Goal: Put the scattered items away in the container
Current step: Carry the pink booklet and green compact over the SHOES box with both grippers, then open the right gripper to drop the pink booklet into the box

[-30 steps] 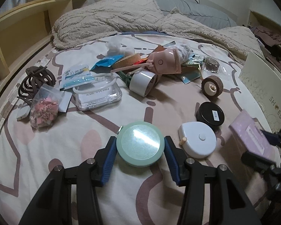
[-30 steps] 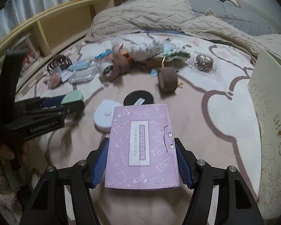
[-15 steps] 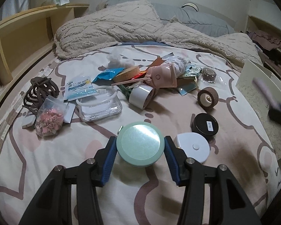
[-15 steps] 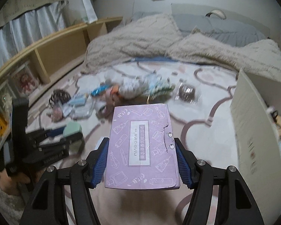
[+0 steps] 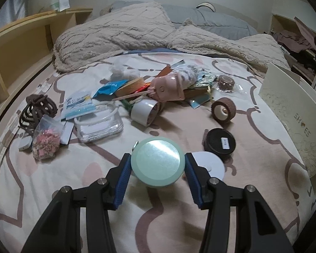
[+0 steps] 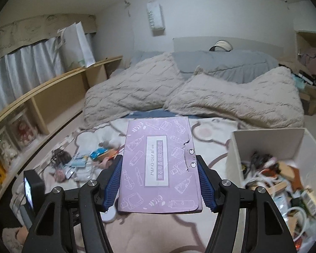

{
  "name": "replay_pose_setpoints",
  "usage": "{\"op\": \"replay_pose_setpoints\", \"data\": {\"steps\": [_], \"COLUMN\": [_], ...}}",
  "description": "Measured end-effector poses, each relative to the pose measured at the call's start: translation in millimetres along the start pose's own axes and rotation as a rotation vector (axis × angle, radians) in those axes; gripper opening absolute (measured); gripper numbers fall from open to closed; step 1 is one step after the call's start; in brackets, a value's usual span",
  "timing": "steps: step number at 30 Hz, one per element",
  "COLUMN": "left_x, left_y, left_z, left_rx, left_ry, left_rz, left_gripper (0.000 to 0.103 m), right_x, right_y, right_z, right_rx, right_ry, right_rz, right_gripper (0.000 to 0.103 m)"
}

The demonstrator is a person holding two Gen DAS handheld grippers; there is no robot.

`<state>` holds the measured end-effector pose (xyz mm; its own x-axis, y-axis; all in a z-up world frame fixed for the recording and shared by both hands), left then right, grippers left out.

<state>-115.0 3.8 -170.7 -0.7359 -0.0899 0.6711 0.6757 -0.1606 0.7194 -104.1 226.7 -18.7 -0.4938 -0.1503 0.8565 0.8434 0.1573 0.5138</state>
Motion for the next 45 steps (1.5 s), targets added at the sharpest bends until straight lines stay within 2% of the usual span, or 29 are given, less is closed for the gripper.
{"op": "replay_pose_setpoints", "data": {"steps": [7, 16, 20, 26, 33, 36, 38, 40, 45], "left_x": [4, 12, 15, 18, 24, 27, 28, 30, 32], "left_y": [12, 29, 38, 47, 63, 70, 73, 76, 81], "left_z": [24, 61, 82, 123, 183, 211, 226, 242, 276], "left_rx": [-0.045, -0.101, -0.134, -0.212, -0.297, -0.337, -0.357, -0.376, -0.414], "left_ry": [-0.025, -0.072, -0.103, -0.146, -0.214, -0.243, -0.261, -0.277, -0.300], "left_rz": [0.026, 0.062, 0.078, 0.073, 0.093, 0.097, 0.098, 0.098, 0.092], "left_gripper": [0.050, 0.050, 0.050, 0.050, 0.050, 0.050, 0.050, 0.050, 0.050], "right_x": [-3, -30, -51, -86, -127, -134, -137, -135, -123], "right_y": [9, 15, 12, 1, -19, -26, -32, -35, -40], "right_z": [57, 142, 176, 220, 255, 268, 275, 278, 292], "right_rx": [-0.070, -0.177, -0.224, -0.244, -0.247, -0.270, -0.253, -0.232, -0.262], "right_ry": [-0.037, -0.112, -0.137, -0.189, -0.221, -0.213, -0.233, -0.235, -0.188], "right_rz": [-0.031, -0.142, -0.221, -0.361, -0.551, -0.584, -0.609, -0.616, -0.615], "right_gripper": [0.066, 0.066, 0.066, 0.066, 0.066, 0.066, 0.067, 0.067, 0.067]}}
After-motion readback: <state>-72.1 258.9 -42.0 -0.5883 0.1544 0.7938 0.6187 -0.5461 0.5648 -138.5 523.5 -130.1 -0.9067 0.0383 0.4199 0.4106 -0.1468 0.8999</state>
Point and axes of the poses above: each gripper's, at about its wrist camera, not at the fingertips, and y roughly against the way its jaws point, z to its right, x to its top, the point moved 10 cm from there along -y, roughly the way its jaws point, and after that the axes turned 14 degrees about y, right-handed, at the moved point
